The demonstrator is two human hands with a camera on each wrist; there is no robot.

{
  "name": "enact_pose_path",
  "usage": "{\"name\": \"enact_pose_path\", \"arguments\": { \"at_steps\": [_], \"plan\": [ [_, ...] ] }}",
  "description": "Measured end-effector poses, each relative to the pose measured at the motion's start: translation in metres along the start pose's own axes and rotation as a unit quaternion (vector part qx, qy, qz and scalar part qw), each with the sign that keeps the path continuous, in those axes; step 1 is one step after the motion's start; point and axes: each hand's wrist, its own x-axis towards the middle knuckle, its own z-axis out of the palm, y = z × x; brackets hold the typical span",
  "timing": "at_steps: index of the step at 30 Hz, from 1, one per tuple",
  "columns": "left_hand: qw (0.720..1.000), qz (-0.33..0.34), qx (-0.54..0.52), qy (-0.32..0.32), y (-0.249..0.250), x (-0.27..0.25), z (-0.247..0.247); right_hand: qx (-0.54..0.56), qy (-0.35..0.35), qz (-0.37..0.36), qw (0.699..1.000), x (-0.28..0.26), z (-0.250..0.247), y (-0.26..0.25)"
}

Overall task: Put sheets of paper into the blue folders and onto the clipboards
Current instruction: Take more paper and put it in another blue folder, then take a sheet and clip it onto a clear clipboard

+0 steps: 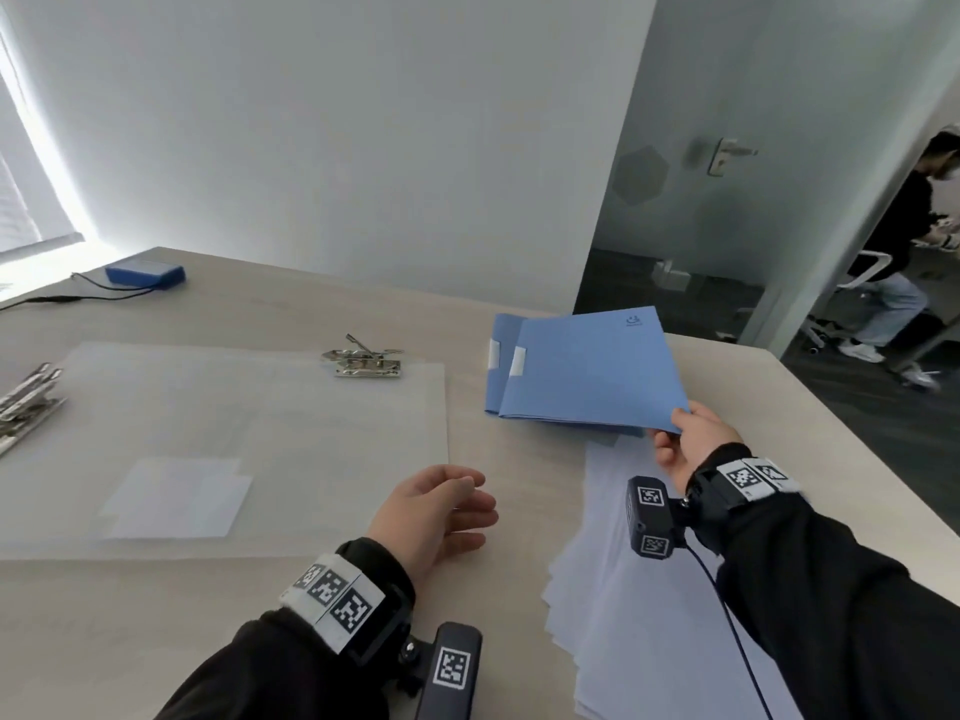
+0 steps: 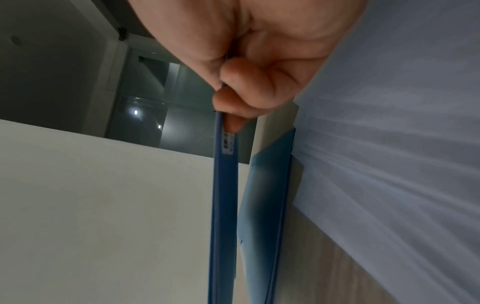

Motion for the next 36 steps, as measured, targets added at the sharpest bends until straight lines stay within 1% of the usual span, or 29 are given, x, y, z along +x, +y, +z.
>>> {"name": "enact_pose_path", "arguments": {
  "at_steps": [4, 7, 11, 13, 18, 21, 23, 27, 30, 33, 34, 35, 36],
  "plan": [
    [1.000, 0.014, 0.014, -0.019, -0.005, 0.001, -0.003, -0.022, 0.002, 0.014, 1.000, 0.023, 0.023, 0.001],
    [0.999, 0.018, 0.023, -0.025, -0.006, 0.001, -0.003, -0.014, 0.002, 0.027, 1.000, 0.029, 0.036, 0.002],
    [0.999, 0.022, 0.031, -0.027, -0.005, 0.000, -0.005, 0.017, 0.002, 0.065, 0.998, 0.023, 0.038, 0.008],
    [0.999, 0.025, 0.032, -0.027, -0.004, -0.001, -0.005, 0.030, -0.014, 0.082, 0.996, 0.015, 0.032, 0.013],
    [0.998, 0.044, 0.043, -0.012, -0.007, -0.005, -0.003, 0.043, -0.033, 0.088, 0.995, -0.017, -0.003, 0.014],
    [0.995, 0.060, 0.079, 0.007, -0.010, -0.008, 0.004, 0.004, -0.046, 0.075, 0.996, -0.043, -0.035, 0.007],
    [0.992, 0.074, 0.101, 0.015, -0.015, -0.009, 0.009, -0.018, -0.040, 0.055, 0.997, -0.058, -0.057, 0.003],
    [0.984, 0.098, 0.151, 0.012, -0.030, -0.019, 0.042, -0.055, -0.008, 0.023, 0.998, -0.093, -0.113, 0.001],
    [0.972, 0.115, 0.205, 0.020, -0.041, -0.026, 0.072, -0.106, 0.034, 0.007, 0.994, -0.113, -0.150, 0.003],
    [0.954, 0.111, 0.279, 0.009, -0.050, -0.028, 0.095, -0.158, 0.074, -0.002, 0.985, -0.127, -0.184, 0.006],
    [0.937, 0.107, 0.332, 0.003, -0.053, -0.028, 0.100, -0.161, 0.083, 0.007, 0.983, -0.129, -0.194, 0.008],
    [0.910, 0.105, 0.400, -0.007, -0.054, -0.028, 0.104, -0.149, 0.087, 0.023, 0.985, -0.131, -0.203, 0.011],
    [0.877, 0.102, 0.470, -0.015, -0.055, -0.028, 0.107, -0.121, 0.085, 0.043, 0.988, -0.133, -0.210, 0.014]
  ]
}}
